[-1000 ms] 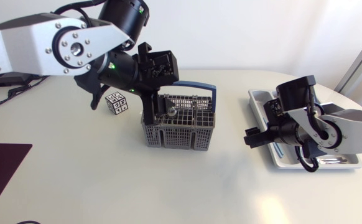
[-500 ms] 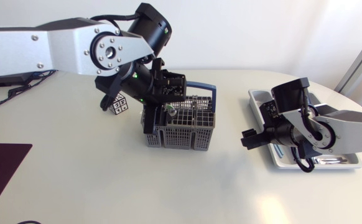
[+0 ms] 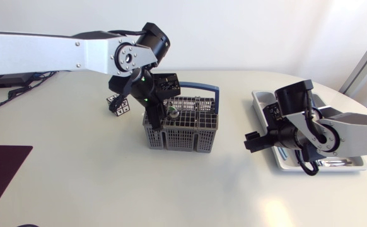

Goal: Transfer all utensils from the basket to the drawer tray.

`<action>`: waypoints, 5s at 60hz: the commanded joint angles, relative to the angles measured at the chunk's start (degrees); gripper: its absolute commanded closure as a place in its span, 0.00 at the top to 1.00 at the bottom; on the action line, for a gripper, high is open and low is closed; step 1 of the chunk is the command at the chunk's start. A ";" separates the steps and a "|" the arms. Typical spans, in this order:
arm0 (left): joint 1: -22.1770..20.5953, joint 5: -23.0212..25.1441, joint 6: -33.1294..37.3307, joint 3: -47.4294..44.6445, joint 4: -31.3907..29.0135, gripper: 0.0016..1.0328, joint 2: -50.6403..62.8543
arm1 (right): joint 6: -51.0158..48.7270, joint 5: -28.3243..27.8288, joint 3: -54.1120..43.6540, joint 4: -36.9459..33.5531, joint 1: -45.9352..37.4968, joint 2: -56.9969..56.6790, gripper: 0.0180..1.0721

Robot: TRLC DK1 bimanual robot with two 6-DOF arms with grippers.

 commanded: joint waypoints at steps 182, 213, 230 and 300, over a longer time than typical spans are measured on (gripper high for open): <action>-9.85 -18.32 -37.03 11.94 -21.51 0.03 -20.73 | -8.25 -8.06 -5.26 3.68 3.22 -13.88 0.93; -9.59 15.34 -45.55 12.91 -21.95 0.03 -11.85 | -17.92 -8.59 -9.65 1.05 25.89 -37.70 0.92; -9.67 21.31 -46.34 13.26 -22.12 0.03 -9.39 | -20.65 -4.37 -9.92 7.73 32.48 -33.92 0.72; -6.42 25.18 -46.17 16.78 -16.06 0.72 -16.33 | -23.19 -3.23 -9.48 8.96 35.82 -25.13 0.06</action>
